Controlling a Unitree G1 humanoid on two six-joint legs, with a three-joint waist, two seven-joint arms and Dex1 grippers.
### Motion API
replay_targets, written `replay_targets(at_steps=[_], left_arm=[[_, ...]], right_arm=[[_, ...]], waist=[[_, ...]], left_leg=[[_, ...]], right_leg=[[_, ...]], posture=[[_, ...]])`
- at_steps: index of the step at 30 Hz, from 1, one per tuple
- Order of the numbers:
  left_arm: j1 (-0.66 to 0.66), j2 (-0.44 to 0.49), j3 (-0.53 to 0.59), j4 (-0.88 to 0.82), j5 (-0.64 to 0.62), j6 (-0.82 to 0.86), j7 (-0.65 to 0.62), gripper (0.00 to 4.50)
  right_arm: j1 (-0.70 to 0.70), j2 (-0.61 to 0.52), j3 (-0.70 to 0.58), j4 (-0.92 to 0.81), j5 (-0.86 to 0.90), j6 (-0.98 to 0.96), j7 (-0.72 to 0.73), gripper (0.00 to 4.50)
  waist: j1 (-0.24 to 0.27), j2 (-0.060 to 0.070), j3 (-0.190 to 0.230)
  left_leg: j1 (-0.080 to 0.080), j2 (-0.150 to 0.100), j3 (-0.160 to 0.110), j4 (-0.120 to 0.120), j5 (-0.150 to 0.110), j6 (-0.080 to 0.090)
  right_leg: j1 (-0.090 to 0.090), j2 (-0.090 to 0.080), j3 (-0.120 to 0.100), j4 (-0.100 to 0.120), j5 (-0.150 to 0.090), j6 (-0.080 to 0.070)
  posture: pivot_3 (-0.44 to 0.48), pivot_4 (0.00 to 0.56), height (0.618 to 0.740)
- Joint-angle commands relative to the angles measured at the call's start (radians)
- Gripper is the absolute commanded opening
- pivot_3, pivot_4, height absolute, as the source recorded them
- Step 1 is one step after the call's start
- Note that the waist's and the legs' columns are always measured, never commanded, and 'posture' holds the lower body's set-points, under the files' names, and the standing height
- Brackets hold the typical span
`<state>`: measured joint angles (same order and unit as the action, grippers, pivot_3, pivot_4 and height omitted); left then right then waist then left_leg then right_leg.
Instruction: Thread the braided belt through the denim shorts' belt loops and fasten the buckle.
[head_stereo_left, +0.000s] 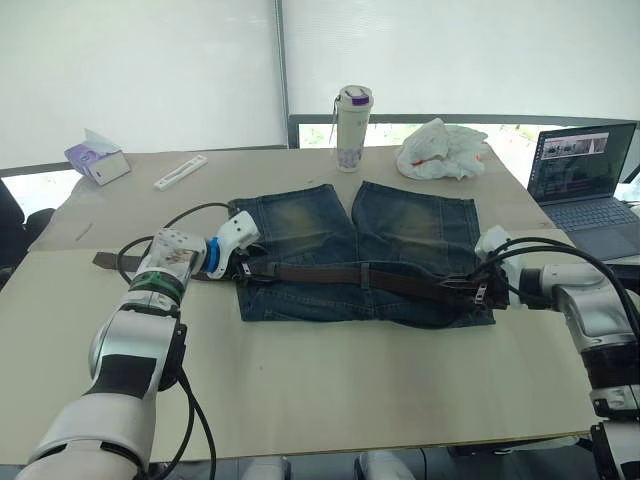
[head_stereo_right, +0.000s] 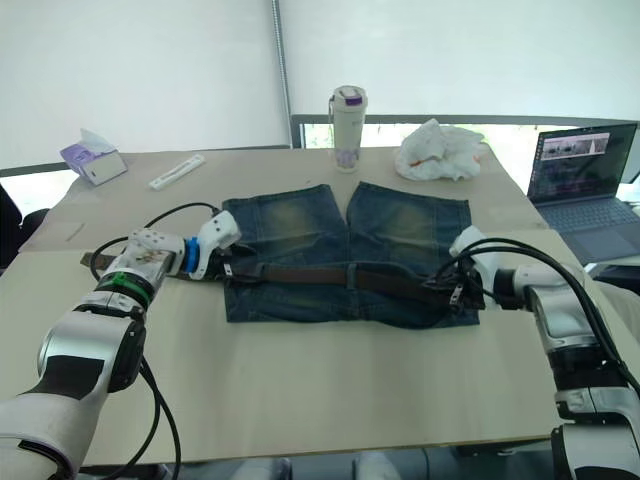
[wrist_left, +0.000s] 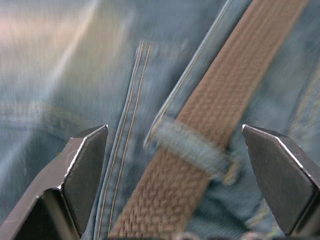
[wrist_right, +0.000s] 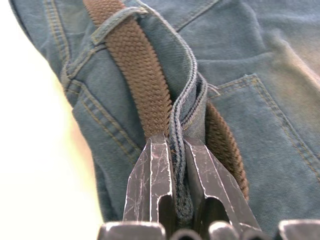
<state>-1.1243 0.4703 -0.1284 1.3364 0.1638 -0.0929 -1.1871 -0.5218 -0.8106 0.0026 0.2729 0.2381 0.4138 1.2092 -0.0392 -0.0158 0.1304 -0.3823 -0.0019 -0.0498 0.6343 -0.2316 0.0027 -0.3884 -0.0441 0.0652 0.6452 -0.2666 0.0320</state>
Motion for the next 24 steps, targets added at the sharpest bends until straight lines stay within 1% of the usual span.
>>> replay_targets(at_steps=[1,2,5,6,7,10,12,13,14,17,20,22,24], left_arm=[[-0.048,-0.009,-0.015,0.01,0.042,0.026,0.037,4.5],[-0.052,-0.014,-0.015,0.014,0.046,0.041,0.03,4.5],[-0.059,-0.019,-0.014,0.021,0.055,0.073,-0.003,3.75],[-0.06,-0.018,-0.016,0.022,0.06,0.074,-0.017,3.35],[-0.059,-0.017,-0.017,0.021,0.063,0.072,-0.024,2.82],[-0.062,-0.014,-0.007,0.017,0.064,0.051,-0.011,1.54],[-0.069,-0.017,0.017,0.014,0.051,0.029,0.043,0.66],[-0.075,-0.021,0.029,0.013,0.05,0.01,0.108,0.28],[-0.08,-0.024,0.039,0.013,0.052,-0.006,0.179,0.08],[-0.092,-0.029,0.063,0.016,0.056,-0.036,0.308,0.05],[-0.103,-0.032,0.079,0.019,0.061,-0.056,0.406,0.05],[-0.106,-0.034,0.087,0.02,0.06,-0.068,0.431,0.05],[-0.107,-0.034,0.109,0.019,0.039,-0.074,0.394,0.05]], right_arm=[[0.008,-0.014,-0.028,-0.046,0.018,-0.003,-0.008,0.01],[0.01,-0.014,-0.029,-0.05,0.02,0.0,-0.011,0.01],[0.018,-0.012,-0.033,-0.062,0.025,0.007,-0.021,0.0],[0.022,-0.012,-0.034,-0.067,0.026,0.008,-0.025,0.0],[0.026,-0.013,-0.036,-0.072,0.028,0.01,-0.029,0.0],[0.035,-0.013,-0.043,-0.085,0.034,0.014,-0.042,0.0],[0.034,-0.006,-0.047,-0.079,0.033,0.004,-0.057,0.0],[0.025,0.007,-0.047,-0.063,0.029,-0.013,-0.071,0.0],[0.013,0.022,-0.045,-0.043,0.023,-0.034,-0.088,0.0],[-0.032,0.067,-0.034,0.024,0.001,-0.092,-0.129,0.0],[-0.113,0.13,-0.02,0.16,-0.044,-0.199,-0.192,0.0],[-0.166,0.155,-0.007,0.262,-0.095,-0.294,-0.244,0.0],[-0.215,0.187,-0.04,0.337,-0.079,-0.324,-0.278,0.0]], waist=[[0.0,0.0,0.0],[0.0,0.0,0.0],[0.0,0.0,0.0],[0.0,0.0,0.0],[-0.001,0.0,0.0],[-0.001,0.0,0.0],[-0.001,0.0,0.0],[-0.001,0.0,0.0],[0.0,0.0,0.0],[-0.001,0.0,0.0],[-0.003,0.0,0.0],[-0.002,0.0,0.0],[-0.002,0.0,0.0]], left_leg=[[0.0,0.0,0.0,0.0,0.0,0.0],[0.0,0.0,0.0,0.0,0.0,0.0],[0.0,0.0,0.0,0.0,0.0,0.0],[0.0,0.0,0.0,0.0,0.0,0.0],[0.0,0.0,0.0,0.0,0.0,0.0],[0.0,0.0,0.0,0.0,0.0,0.0],[0.0,0.0,0.0,0.0,0.0,0.0],[0.0,0.0,0.0,0.0,0.0,0.0],[0.0,0.0,0.0,0.0,0.0,0.0],[0.0,0.0,0.0,0.0,0.0,0.0],[0.001,0.0,0.0,0.0,0.0,0.0],[0.001,0.0,0.0,0.0,0.0,0.0],[0.001,0.0,0.0,0.0,0.0,0.0]], right_leg=[[0.0,0.0,0.0,0.0,0.0,0.0],[0.0,0.0,0.0,0.0,0.0,0.0],[0.0,0.0,0.0,0.0,0.0,0.0],[0.0,0.0,0.0,0.0,0.0,0.0],[0.0,0.0,0.0,0.0,0.0,0.0],[0.0,0.0,0.0,0.0,0.0,0.0],[0.0,0.0,0.0,0.0,0.0,0.0],[0.0,0.0,0.0,0.0,0.0,0.0],[0.0,0.0,0.0,0.0,0.0,0.0],[0.0,0.0,0.0,0.0,0.0,0.0],[0.0,0.0,0.0,0.001,0.0,0.0],[0.0,0.0,0.001,0.001,0.0,0.0],[0.0,0.0,0.001,0.001,0.0,0.0]], posture=[[0.0,0.15,0.74],[0.0,0.15,0.74],[0.0,0.15,0.74],[0.0,0.15,0.74],[0.0,0.15,0.74],[0.0,0.15,0.74],[0.0,0.15,0.74],[0.0,0.15,0.74],[0.0,0.15,0.74],[0.0,0.15,0.74],[0.0,0.15,0.74],[0.0,0.15,0.74],[0.0,0.15,0.74]])
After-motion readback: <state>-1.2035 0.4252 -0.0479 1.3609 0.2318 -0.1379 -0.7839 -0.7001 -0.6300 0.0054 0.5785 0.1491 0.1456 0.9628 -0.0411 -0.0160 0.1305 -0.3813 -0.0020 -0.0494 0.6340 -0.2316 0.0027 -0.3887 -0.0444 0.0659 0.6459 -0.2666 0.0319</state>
